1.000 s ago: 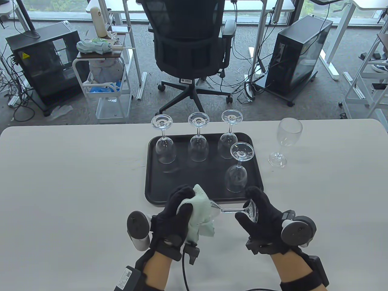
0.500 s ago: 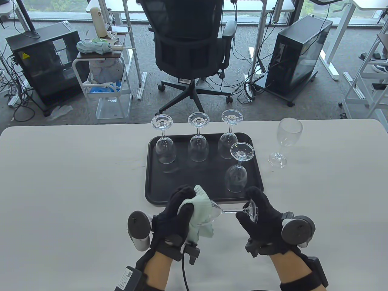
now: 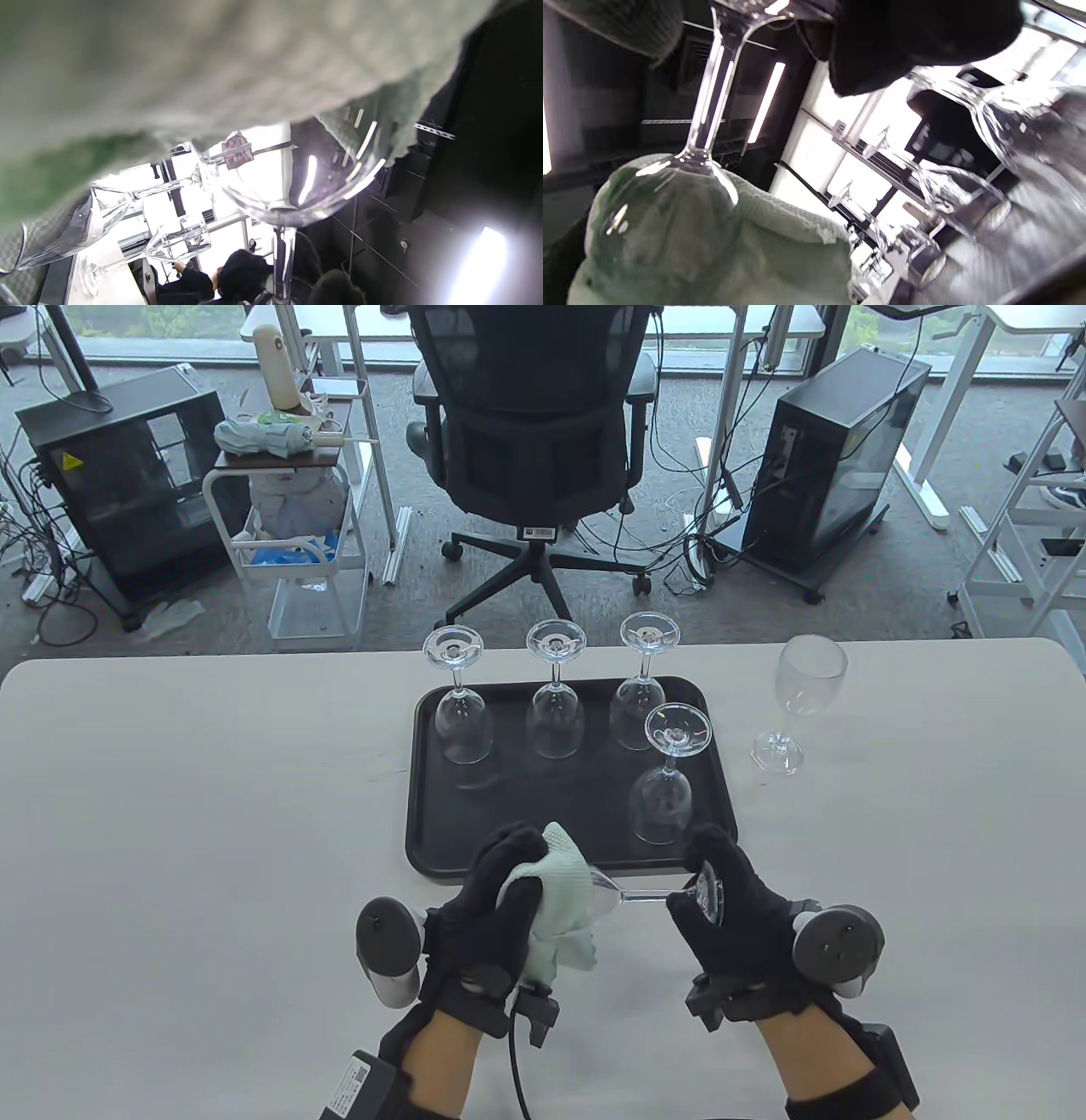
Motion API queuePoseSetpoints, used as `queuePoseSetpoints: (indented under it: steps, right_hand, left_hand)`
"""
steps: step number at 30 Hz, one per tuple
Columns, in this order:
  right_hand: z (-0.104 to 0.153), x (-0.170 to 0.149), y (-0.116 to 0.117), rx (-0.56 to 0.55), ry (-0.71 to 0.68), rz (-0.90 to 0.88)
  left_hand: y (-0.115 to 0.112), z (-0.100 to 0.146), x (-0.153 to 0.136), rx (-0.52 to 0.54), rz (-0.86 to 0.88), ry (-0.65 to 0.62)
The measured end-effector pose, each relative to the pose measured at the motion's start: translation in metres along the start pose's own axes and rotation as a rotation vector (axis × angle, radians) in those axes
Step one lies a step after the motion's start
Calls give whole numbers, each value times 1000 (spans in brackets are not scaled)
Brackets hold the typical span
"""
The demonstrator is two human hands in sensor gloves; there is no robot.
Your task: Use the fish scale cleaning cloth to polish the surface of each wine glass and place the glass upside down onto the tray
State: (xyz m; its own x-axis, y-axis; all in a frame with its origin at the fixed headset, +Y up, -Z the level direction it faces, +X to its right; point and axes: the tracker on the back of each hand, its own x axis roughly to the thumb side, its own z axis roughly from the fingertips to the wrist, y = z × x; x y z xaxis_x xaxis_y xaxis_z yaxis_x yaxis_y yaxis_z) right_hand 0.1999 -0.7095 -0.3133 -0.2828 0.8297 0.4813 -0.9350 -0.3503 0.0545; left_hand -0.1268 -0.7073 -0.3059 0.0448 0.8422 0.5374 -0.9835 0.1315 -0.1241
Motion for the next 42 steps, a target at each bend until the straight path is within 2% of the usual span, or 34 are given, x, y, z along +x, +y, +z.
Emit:
queuePoseSetpoints:
  steps: [1,3,5,7,9,11,12,14,17,20,21,23,29,34,40,42]
  right_hand:
    - [0,0,0,35,-6,-29]
    - [2,4,0,-6,-114,116]
    - [3,11,1,-26,-296,305]
    - [4,15,1,-81,-370,385]
    - [3,12,1,-104,-302,280]
    - [1,6,1,-62,-88,45]
    - [1,5,0,-48,6,7]
    - [2,6,-3,-73,4,3]
    - [0,24,-17,-178,-60,125]
    - [-3,47,-22,-220,-119,323]
    - [-7,59,-17,-238,-168,509]
    - [-16,68,1,-214,-185,724]
    - [-66,66,68,-57,-107,1058]
    - [-97,56,99,10,-19,1147]
    - [-124,63,113,33,57,1193]
    - [-133,61,117,78,139,1202]
  left_hand:
    - [1,0,1,9,-28,-7]
    - [1,-1,1,-7,-4,-1]
    - [4,0,-3,20,23,50]
    - [3,0,-5,-6,90,75]
    - [1,1,-5,2,66,63]
    - [0,2,-7,13,73,73]
    - [0,1,-8,5,71,65]
    - [3,-1,-7,1,49,64]
    - [12,-1,-9,76,58,70]
    - [22,-1,-10,125,81,78]
    - [27,-1,-9,141,78,73]
    - [33,-1,-8,164,83,77]
    - [42,0,-11,194,95,95]
    - [43,0,-13,195,98,106]
    - [44,0,-13,194,96,103]
    - [45,0,-12,198,102,101]
